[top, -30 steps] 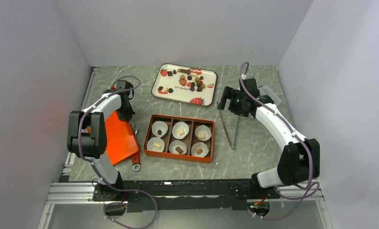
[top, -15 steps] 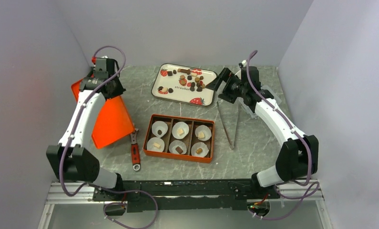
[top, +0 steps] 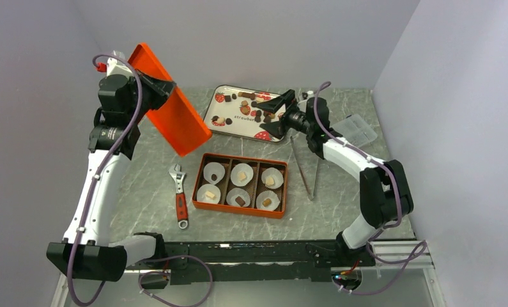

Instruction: Pack the chocolate

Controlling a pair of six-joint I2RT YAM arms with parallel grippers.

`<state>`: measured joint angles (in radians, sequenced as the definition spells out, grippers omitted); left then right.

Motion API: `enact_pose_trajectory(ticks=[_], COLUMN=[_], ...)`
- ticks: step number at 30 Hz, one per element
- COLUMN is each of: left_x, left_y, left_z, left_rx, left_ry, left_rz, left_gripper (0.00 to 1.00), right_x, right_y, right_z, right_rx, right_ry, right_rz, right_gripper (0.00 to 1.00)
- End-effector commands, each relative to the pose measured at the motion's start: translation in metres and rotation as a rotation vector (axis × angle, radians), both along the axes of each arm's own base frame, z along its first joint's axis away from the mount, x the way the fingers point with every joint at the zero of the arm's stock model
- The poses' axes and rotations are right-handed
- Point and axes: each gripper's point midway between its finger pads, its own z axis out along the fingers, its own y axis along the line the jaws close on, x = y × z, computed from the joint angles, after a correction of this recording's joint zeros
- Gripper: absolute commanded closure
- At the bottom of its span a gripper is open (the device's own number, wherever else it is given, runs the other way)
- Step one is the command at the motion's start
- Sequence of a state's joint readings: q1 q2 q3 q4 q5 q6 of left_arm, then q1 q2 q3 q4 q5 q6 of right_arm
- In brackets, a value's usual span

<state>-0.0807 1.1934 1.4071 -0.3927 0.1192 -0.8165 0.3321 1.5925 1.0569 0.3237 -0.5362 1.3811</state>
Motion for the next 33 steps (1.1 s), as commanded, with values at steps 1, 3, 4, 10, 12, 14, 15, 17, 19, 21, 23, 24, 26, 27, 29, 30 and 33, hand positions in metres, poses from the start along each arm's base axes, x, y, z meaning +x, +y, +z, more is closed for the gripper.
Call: enact_pose_trajectory(ticks=[1, 3, 4, 10, 12, 14, 15, 17, 19, 21, 23, 24, 26, 27, 29, 30, 33], left_x=[-0.014, -0.019, -0.021, -0.034, -0.036, -0.041, -0.044, -0.046, -0.050, -0.054, -0.057, -0.061, -0.064, -0.066, -0.071, -0.073, -0.075], left_y=[-0.029, -0.036, -0.040, -0.060, -0.067, -0.073, -0.076, -0.081, -0.086, -0.091, -0.095, -0.095, -0.097, -0.098, -0.099, -0.101, -0.108], left_z=[0.108, 0.119, 0.124, 0.147, 0.148, 0.150, 0.151, 0.150, 0.150, 0.151, 0.150, 0.152, 0.153, 0.154, 0.157, 0.156, 0.154], left_rx=[-0.225, -0.278, -0.296, -0.376, -0.377, -0.386, -0.394, -0.404, -0.413, -0.419, -0.425, -0.429, -0.419, -0.417, -0.414, -0.410, -0.393], left_ry=[-0.421, -0.481, -0.507, -0.685, -0.724, -0.766, -0.785, -0.809, -0.840, -0.869, -0.891, -0.912, -0.933, -0.943, -0.969, -0.973, -0.974], left_rz=[-0.137, -0.171, -0.187, -0.284, -0.318, -0.358, -0.379, -0.412, -0.448, -0.473, -0.494, -0.501, -0.520, -0.530, -0.556, -0.572, -0.621], left_gripper=[1.00, 1.00, 1.00, 1.00, 1.00, 1.00, 1.00, 1.00, 1.00, 1.00, 1.00, 1.00, 1.00, 1.00, 1.00, 1.00, 1.00], right_x=[-0.009, -0.010, -0.010, -0.020, -0.024, -0.026, -0.027, -0.025, -0.022, -0.020, -0.020, -0.019, -0.019, -0.019, -0.020, -0.019, -0.020], right_y=[0.020, 0.028, 0.032, 0.069, 0.078, 0.082, 0.082, 0.082, 0.081, 0.081, 0.081, 0.080, 0.078, 0.078, 0.078, 0.077, 0.077], right_z=[0.039, 0.044, 0.045, 0.053, 0.054, 0.056, 0.058, 0.062, 0.068, 0.075, 0.081, 0.083, 0.088, 0.091, 0.094, 0.094, 0.103], right_rx=[0.276, 0.358, 0.391, 0.544, 0.586, 0.626, 0.640, 0.660, 0.689, 0.716, 0.746, 0.761, 0.785, 0.795, 0.818, 0.827, 0.858], right_ry=[0.034, 0.080, 0.104, 0.229, 0.257, 0.280, 0.292, 0.301, 0.306, 0.308, 0.305, 0.305, 0.295, 0.284, 0.276, 0.272, 0.232], right_rz=[0.040, 0.049, 0.052, 0.105, 0.130, 0.131, 0.128, 0.119, 0.117, 0.121, 0.129, 0.125, 0.127, 0.135, 0.154, 0.156, 0.179], right_gripper=[0.00, 0.00, 0.00, 0.00, 0.00, 0.00, 0.00, 0.00, 0.00, 0.00, 0.00, 0.00, 0.00, 0.00, 0.00, 0.00, 0.00])
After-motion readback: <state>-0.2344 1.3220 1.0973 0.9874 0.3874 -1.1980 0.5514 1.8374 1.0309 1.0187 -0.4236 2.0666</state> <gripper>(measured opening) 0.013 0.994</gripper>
